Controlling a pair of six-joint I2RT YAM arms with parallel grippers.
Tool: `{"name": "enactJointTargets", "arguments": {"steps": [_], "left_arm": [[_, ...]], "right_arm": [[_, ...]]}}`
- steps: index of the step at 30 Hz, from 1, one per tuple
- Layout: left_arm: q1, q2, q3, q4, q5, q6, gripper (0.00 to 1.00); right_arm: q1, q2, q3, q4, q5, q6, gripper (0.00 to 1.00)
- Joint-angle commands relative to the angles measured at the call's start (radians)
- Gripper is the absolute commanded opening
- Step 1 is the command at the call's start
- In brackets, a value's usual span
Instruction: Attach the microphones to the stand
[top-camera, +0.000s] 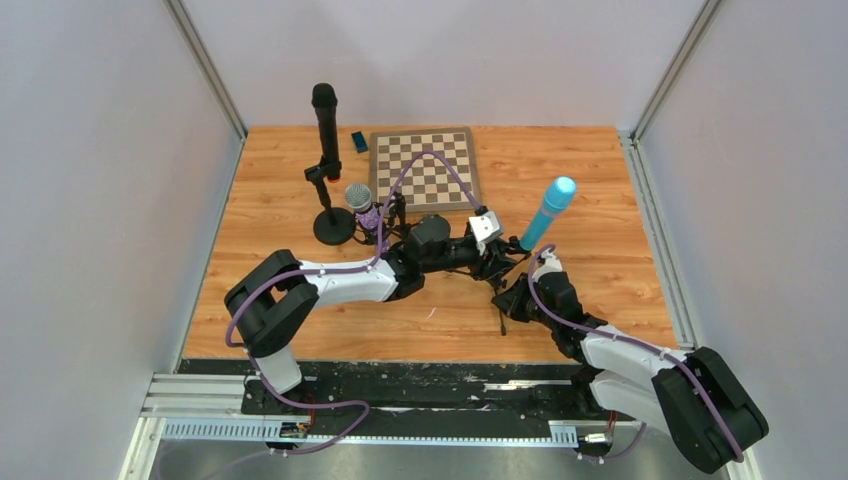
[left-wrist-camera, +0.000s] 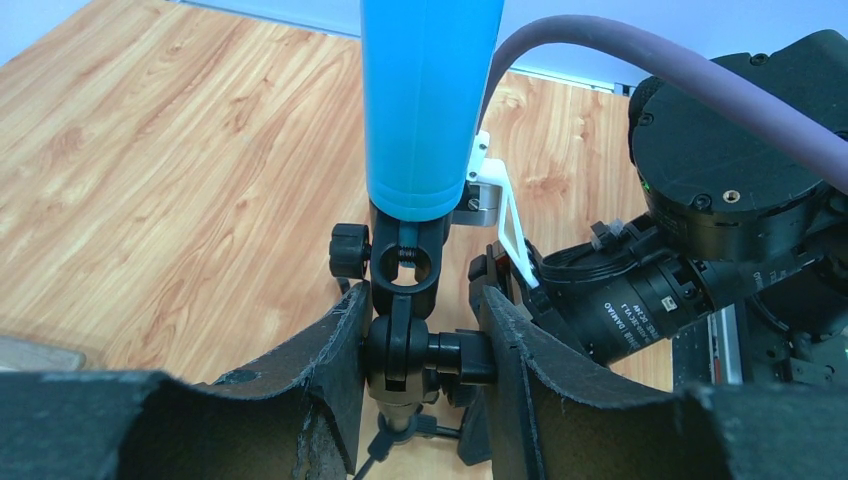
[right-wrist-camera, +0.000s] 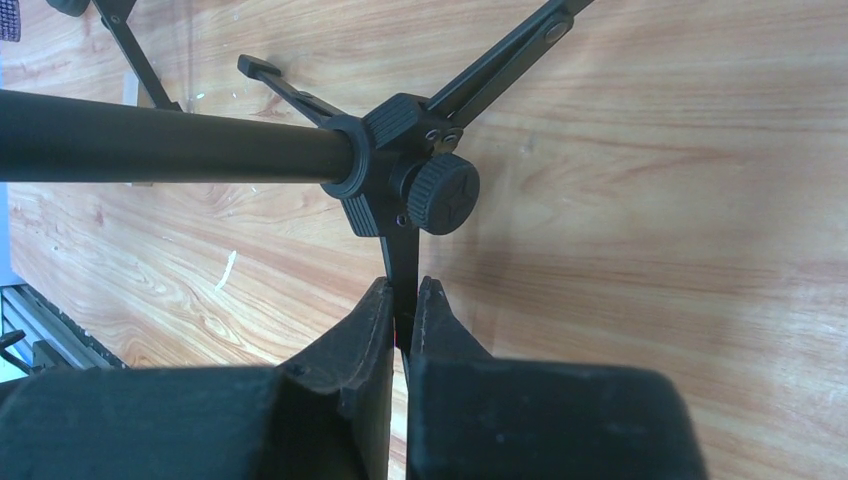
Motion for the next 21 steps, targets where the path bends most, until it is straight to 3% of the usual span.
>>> {"name": "enactJointTargets", "arguments": {"steps": [1,21], "left_arm": [[-0.006,-0.118,0.018,0.114,0.046,-0.047,0.0],[-0.008,-0.142,0.098,0.076,0.054,0.018,0.0]], "right_arm": [[-0.015,0.025,-0.004,-0.045,0.097,0.021,0.0],[-0.016,0.079,0.005,0.01,0.025,0.009,0.0]]}}
